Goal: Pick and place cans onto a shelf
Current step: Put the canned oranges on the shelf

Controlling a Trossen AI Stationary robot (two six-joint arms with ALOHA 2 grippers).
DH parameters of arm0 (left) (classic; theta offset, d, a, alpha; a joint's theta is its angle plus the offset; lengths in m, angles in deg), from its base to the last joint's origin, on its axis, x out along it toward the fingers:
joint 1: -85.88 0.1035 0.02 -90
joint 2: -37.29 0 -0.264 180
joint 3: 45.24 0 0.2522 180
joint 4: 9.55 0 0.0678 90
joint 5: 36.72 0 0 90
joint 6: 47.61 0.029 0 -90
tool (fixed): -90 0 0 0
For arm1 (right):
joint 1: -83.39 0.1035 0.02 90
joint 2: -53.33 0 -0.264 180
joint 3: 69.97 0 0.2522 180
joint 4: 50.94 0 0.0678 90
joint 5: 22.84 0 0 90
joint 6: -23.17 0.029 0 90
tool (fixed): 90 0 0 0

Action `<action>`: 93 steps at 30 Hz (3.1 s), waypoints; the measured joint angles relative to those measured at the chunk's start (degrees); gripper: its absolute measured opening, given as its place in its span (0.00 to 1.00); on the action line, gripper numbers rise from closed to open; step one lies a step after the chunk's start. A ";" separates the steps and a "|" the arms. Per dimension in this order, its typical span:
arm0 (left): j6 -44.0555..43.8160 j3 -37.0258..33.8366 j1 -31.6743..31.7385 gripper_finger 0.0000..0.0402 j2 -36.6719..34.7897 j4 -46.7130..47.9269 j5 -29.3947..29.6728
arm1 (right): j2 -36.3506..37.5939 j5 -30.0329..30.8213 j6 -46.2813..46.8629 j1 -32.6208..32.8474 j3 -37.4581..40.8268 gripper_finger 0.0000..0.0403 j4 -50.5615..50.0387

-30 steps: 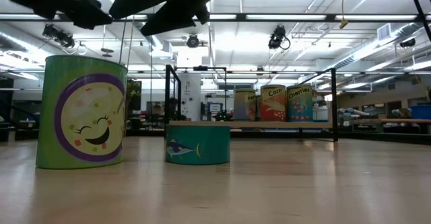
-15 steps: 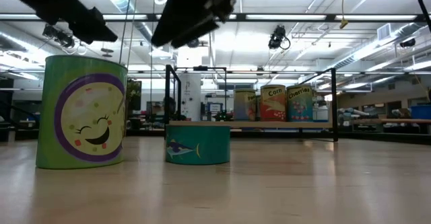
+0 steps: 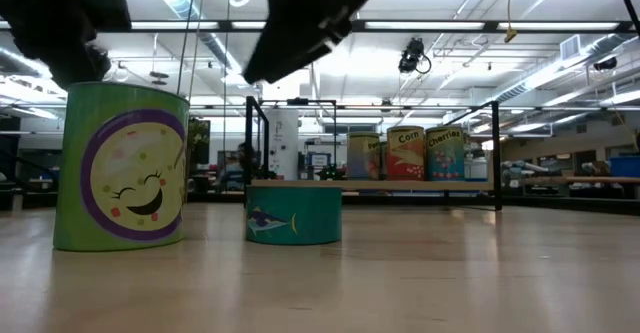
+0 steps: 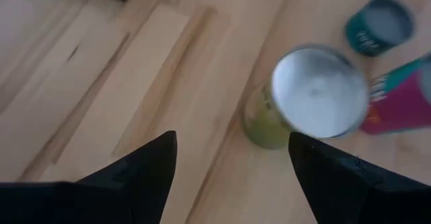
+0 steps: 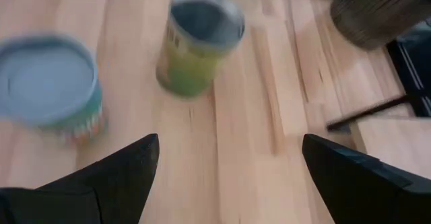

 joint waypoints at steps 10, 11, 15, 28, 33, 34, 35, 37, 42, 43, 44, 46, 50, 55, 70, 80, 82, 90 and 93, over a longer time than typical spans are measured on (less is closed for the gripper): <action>-1.82 -0.15 -0.02 0.72 10.39 0.01 -1.53 | -0.11 -6.34 -1.17 -2.50 0.85 0.93 5.92; -1.80 -0.15 -0.02 0.72 11.43 -0.53 -1.96 | -0.11 -7.03 -1.14 -2.62 0.85 0.93 6.15; -0.58 -0.15 -0.46 0.72 14.68 -3.48 -3.37 | -0.16 -8.03 -1.15 -2.86 0.85 0.93 5.47; 8.97 -0.17 -1.55 0.72 24.23 -23.69 0.87 | -0.16 -9.27 0.44 -2.40 0.85 0.93 2.68; 12.26 -0.18 -1.49 0.72 26.88 -27.76 4.87 | -0.16 -9.29 2.00 -2.90 0.85 0.93 0.31; 13.00 -0.19 -1.47 0.72 27.44 -29.11 5.66 | -0.16 -9.29 2.02 -3.07 0.85 0.93 0.06; 13.38 -0.17 -1.42 0.72 28.02 -30.29 6.02 | -0.16 -9.29 2.00 -3.24 0.85 0.93 -0.06; 14.18 -0.17 -1.33 0.72 28.62 -31.22 6.74 | -0.16 -9.29 2.08 -3.69 1.15 0.93 0.22; 14.73 -0.18 -0.96 0.72 30.19 -33.65 7.57 | -0.16 -10.41 2.56 -4.91 5.16 0.96 1.00; 14.75 -0.17 -0.96 0.72 30.41 -34.05 7.94 | -0.16 -10.69 2.78 -5.13 6.14 0.97 1.63; 14.77 -0.17 -0.96 0.72 30.66 -34.19 8.57 | -0.16 -10.84 3.06 -5.39 7.21 0.97 3.08; 14.78 -0.17 -0.96 0.72 31.43 -35.49 9.86 | -0.16 -12.05 3.56 -5.83 9.10 0.99 6.49; 16.16 -0.17 -0.87 0.72 33.22 -38.93 11.47 | -0.18 -15.23 3.63 -6.29 11.47 0.99 12.58; 16.43 -0.17 0.31 0.72 35.50 -42.67 11.65 | -0.20 -15.69 3.55 -6.29 13.14 0.99 16.96; 22.30 -0.18 1.11 0.72 35.62 -47.40 9.83 | 1.13 -14.67 4.03 -6.51 13.37 0.82 14.17; 21.20 -0.17 0.83 0.72 30.34 -45.80 2.72 | 12.19 -1.68 0.90 -8.23 13.37 0.83 3.17; 20.13 -0.17 0.85 0.72 30.36 -45.89 1.81 | 14.48 1.06 0.18 -10.05 13.31 0.83 1.16; 19.60 -0.17 0.85 0.72 30.51 -46.32 1.56 | 14.72 -3.25 -2.64 -20.33 13.34 0.83 -2.11; 19.59 -0.17 0.85 0.72 30.51 -46.08 1.56 | 14.36 -4.05 -2.66 -23.57 14.48 0.82 -0.26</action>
